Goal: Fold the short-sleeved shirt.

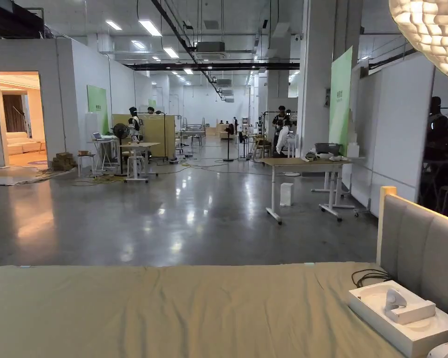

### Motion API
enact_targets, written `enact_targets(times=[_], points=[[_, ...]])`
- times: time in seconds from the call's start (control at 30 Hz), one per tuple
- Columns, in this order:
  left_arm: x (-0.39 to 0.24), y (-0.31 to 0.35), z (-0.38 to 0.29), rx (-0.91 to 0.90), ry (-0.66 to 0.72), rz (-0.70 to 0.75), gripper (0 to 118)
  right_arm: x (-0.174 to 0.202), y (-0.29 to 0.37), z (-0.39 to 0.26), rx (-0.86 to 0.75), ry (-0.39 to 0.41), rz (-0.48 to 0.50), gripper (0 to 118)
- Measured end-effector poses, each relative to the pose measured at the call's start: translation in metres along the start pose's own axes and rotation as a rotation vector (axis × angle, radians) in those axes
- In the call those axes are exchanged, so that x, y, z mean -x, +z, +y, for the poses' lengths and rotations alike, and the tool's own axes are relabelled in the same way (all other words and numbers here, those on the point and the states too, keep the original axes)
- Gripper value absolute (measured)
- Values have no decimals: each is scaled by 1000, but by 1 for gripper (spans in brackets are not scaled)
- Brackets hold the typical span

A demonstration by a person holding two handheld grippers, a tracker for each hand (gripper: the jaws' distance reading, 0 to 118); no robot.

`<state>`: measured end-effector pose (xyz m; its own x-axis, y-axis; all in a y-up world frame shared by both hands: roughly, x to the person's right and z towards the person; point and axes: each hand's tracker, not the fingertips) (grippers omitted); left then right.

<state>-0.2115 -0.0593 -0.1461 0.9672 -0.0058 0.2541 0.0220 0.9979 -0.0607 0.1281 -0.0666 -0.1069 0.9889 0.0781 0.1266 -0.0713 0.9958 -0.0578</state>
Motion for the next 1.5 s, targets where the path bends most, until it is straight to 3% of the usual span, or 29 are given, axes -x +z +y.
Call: enact_targets(times=[0.27, 0.57, 0.7, 0.77, 0.9, 1.0, 1.1, 1.3, 1.5], points=[[1, 1, -3, 25, -7, 6, 1, -9, -4, -3, -12, 7, 9, 0], [27, 3, -6, 67, 23, 29, 1, -7, -1, -7, 8, -49, 32, 0], [55, 4, -12, 114, 75, 92, 8, -2, 4, -10, 23, -29, 51, 0], [74, 3, -15, 157, 50, 132, 17, 0, 7, -12, 35, -34, 61, 0], [114, -8, -30, 288, -13, 166, 63, 3, -2, -29, 72, -53, 105, 0], [145, -25, -49, 389, 18, 209, 90, 8, -11, -39, 99, -53, 121, 0], [167, -47, -79, 485, 24, 212, 109, 14, -16, -47, 126, -53, 145, 0], [211, -105, -149, 669, 123, 222, 110, 36, -30, -58, 219, 5, 187, 0], [248, -175, -216, 848, 164, 216, 110, 53, -55, -81, 362, 7, 207, 0]])
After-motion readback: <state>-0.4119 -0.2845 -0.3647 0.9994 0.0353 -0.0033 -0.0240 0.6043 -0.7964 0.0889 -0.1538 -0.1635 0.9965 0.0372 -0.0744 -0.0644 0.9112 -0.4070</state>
